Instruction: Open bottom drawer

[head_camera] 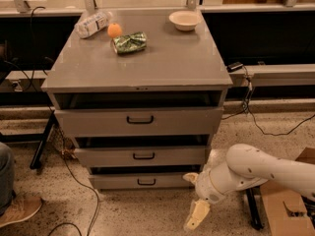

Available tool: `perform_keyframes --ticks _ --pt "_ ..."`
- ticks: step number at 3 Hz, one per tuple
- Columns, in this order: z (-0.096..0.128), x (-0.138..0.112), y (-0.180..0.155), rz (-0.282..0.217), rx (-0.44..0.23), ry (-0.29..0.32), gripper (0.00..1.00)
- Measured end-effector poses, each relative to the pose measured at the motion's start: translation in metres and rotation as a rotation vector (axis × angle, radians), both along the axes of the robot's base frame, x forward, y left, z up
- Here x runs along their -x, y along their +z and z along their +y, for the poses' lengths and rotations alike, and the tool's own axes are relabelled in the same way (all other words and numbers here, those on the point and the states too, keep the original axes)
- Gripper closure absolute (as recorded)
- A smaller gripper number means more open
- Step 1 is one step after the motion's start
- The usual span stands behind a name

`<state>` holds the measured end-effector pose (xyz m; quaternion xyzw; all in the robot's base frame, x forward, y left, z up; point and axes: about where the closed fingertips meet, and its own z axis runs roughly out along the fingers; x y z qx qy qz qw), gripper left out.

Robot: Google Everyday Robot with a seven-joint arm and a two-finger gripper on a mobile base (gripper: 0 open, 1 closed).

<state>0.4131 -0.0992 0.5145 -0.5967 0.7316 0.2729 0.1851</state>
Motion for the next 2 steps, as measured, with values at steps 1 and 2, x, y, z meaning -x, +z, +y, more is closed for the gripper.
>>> perform_keyframes --ticks 1,2 --pt "0.010 -0.012 -0.053 -0.012 -0.046 0.049 0.00" --pt "0.030 -0.019 -0.116 0.011 -0.106 0.088 0.00"
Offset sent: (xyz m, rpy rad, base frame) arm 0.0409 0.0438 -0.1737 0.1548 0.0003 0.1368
